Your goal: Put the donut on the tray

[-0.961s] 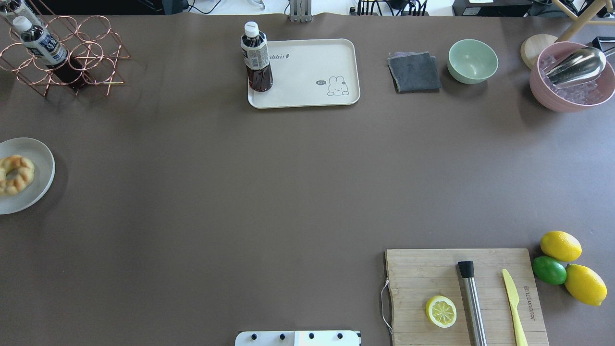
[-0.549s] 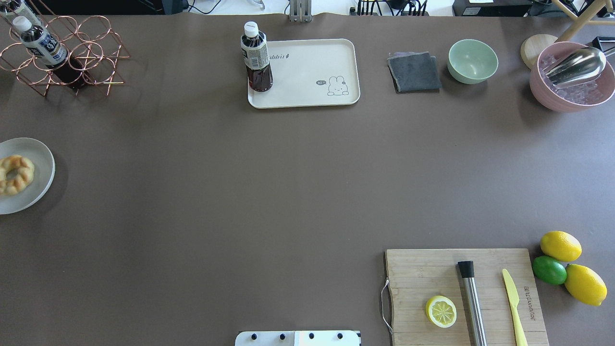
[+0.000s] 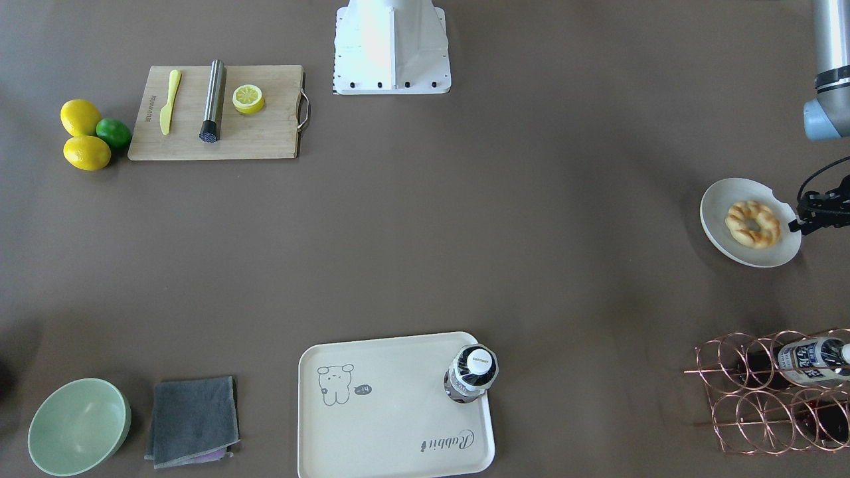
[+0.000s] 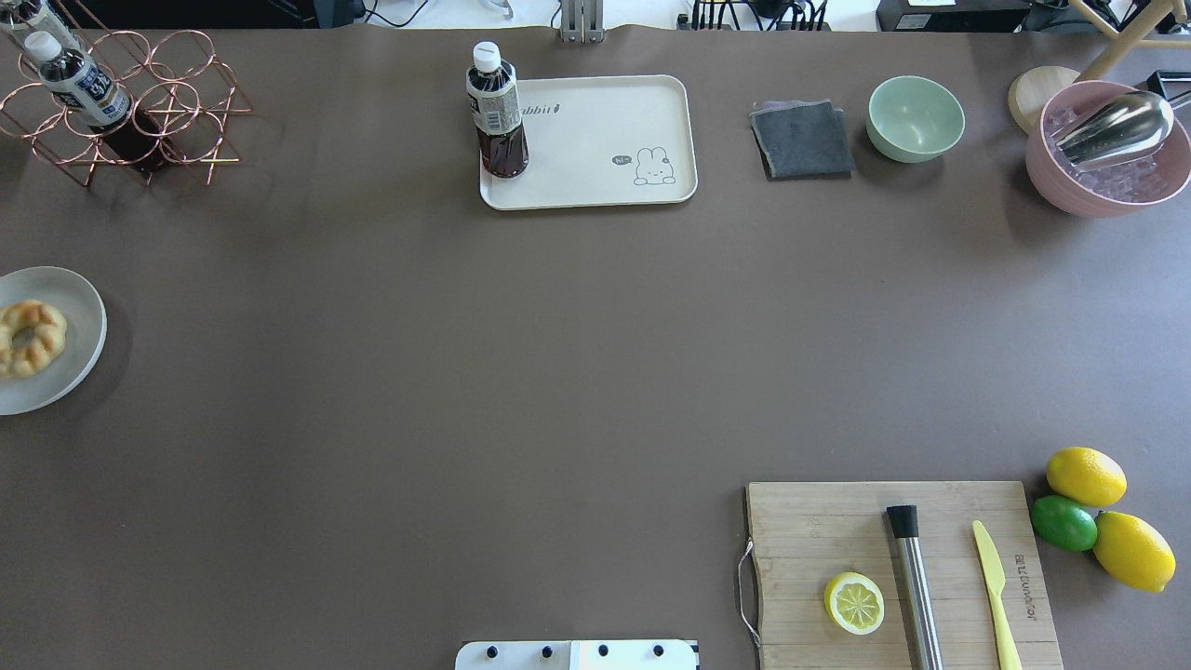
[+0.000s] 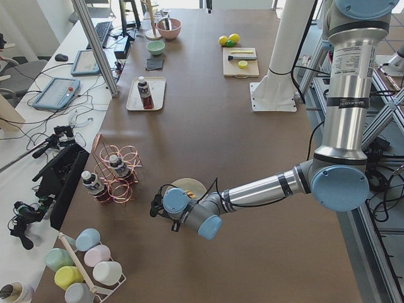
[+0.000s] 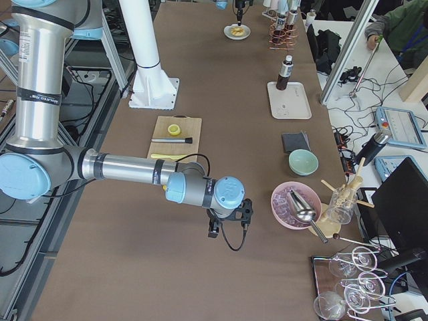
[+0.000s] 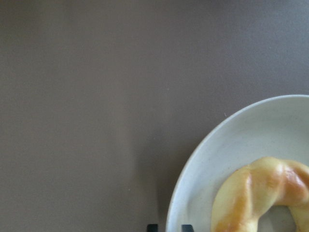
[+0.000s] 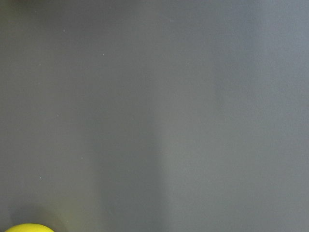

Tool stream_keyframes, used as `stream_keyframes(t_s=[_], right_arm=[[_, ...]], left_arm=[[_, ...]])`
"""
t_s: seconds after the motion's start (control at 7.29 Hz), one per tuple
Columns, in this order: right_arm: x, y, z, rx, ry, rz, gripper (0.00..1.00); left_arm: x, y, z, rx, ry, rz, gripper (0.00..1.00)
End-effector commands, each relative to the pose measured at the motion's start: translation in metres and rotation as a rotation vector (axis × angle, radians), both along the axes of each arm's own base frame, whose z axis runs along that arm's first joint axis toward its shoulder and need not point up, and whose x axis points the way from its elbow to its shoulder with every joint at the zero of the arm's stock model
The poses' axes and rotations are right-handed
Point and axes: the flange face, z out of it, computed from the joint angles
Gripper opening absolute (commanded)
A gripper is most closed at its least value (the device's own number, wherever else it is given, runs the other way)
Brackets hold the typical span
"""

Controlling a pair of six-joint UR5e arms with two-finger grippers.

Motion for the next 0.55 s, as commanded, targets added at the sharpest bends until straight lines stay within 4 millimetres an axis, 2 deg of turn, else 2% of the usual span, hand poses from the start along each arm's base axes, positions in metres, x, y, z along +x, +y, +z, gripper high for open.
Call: stream_keyframes(t_s=[0.0,0.27,0.41], right_arm=[[0.001,0.0,-0.001,0.003,0.0,0.0,1.0],[0.0,-0.001,-0.002,0.005,0.0,0.0,1.0],[0.001,-0.001,-0.002,0.005,0.0,0.001,1.0]], left_arm=[[0.0,-0.001,-0.002,-0.001,0.012,0.004,0.0],[0.002,-0.005,-0.012,-0.001,0.021,-0.009,0.0],[0.003,-0.009,-0.03,-0.016,0.043,-0.035,0.0]])
